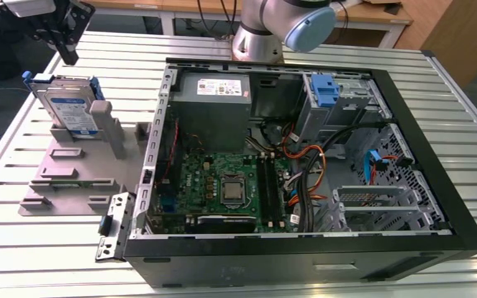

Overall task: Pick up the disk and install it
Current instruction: 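Reach for the disk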

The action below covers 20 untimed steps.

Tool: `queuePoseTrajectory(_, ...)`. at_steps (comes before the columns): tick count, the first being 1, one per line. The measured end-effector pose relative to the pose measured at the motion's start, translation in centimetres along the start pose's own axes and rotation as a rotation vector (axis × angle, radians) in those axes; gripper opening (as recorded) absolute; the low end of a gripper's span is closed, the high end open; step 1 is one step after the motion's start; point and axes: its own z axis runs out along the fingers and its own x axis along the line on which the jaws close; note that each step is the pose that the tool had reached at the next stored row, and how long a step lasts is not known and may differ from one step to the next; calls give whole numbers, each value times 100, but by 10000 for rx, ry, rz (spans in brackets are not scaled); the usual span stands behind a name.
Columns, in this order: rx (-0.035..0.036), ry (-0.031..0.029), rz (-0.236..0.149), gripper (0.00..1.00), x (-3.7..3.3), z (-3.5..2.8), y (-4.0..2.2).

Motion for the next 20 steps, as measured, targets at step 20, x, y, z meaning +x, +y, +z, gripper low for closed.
queuePoseTrajectory(20, 8, 98, 7, 11, 8, 16, -1)
